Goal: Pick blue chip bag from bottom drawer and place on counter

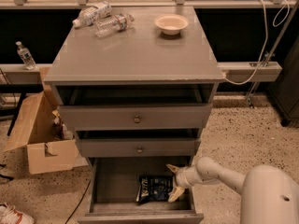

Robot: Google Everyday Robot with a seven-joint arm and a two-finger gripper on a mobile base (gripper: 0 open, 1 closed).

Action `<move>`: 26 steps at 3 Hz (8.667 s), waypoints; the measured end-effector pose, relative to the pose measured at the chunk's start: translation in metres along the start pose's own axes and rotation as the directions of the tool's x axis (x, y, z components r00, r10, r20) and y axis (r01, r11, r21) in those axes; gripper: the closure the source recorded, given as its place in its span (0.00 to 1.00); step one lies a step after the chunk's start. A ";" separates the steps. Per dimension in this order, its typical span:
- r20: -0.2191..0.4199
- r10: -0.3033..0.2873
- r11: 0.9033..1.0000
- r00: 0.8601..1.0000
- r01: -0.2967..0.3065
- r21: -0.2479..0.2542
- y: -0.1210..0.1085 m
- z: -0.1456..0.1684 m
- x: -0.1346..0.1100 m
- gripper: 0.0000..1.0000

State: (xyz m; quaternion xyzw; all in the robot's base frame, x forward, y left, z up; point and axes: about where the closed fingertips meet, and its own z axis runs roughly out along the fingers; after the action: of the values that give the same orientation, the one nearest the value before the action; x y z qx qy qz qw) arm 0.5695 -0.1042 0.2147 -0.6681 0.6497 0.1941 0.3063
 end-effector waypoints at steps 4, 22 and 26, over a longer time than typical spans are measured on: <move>-0.123 -0.032 0.999 0.992 0.032 -0.001 0.003 0.056 0.036 0.00; 0.135 -0.460 0.745 0.878 0.299 0.596 -0.044 -0.499 -0.226 1.00; 0.166 -0.440 0.664 0.883 0.195 0.722 -0.102 -0.601 -0.297 1.00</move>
Offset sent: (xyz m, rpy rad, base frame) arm 0.0160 0.0025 -0.0547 -0.0838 -0.0323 -0.0129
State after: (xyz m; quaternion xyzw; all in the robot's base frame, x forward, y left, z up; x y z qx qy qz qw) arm 0.5630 -0.2826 0.8695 -0.5689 0.4856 -0.0098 0.6637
